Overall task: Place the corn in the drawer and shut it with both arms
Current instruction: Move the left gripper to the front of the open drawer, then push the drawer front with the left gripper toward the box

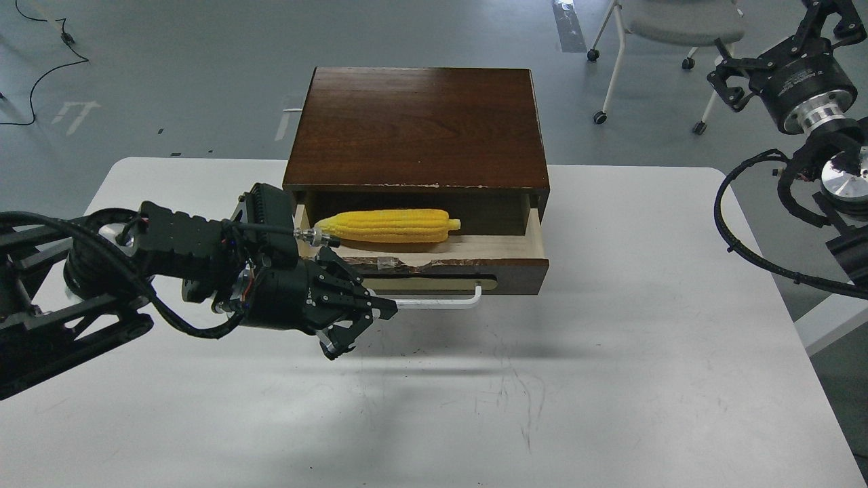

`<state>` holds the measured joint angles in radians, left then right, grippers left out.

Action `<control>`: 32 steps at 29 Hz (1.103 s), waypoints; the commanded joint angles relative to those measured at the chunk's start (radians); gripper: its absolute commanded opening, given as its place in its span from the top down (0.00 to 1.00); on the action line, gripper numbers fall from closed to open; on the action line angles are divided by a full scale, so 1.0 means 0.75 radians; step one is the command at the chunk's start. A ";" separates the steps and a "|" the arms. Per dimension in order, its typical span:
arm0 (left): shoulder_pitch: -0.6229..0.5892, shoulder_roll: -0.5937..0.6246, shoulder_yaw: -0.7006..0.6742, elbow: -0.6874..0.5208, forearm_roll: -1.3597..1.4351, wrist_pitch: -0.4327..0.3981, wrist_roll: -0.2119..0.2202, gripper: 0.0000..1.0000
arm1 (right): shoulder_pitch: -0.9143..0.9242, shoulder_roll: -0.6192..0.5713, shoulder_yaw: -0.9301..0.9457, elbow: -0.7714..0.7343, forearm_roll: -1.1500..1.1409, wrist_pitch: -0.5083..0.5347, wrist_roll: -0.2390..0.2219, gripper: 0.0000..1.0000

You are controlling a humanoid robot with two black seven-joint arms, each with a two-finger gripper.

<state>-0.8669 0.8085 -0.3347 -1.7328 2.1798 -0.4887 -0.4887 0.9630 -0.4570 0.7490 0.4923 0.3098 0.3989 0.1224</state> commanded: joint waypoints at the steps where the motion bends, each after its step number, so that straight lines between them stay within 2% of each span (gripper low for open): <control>1: -0.004 0.000 0.004 0.003 0.003 0.000 0.000 1.00 | 0.002 -0.002 -0.001 0.000 0.000 0.000 0.009 0.00; 23: -0.051 -0.004 -0.004 0.187 0.003 0.000 0.000 1.00 | 0.000 0.000 -0.007 0.000 -0.002 -0.002 0.011 0.00; 32: -0.057 -0.061 -0.004 0.326 0.003 0.000 0.000 1.00 | 0.002 0.000 -0.007 0.000 -0.002 0.000 0.011 0.00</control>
<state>-0.9065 0.7718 -0.3382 -1.5247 2.1813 -0.4876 -0.4891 0.9640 -0.4571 0.7439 0.4924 0.3083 0.3987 0.1304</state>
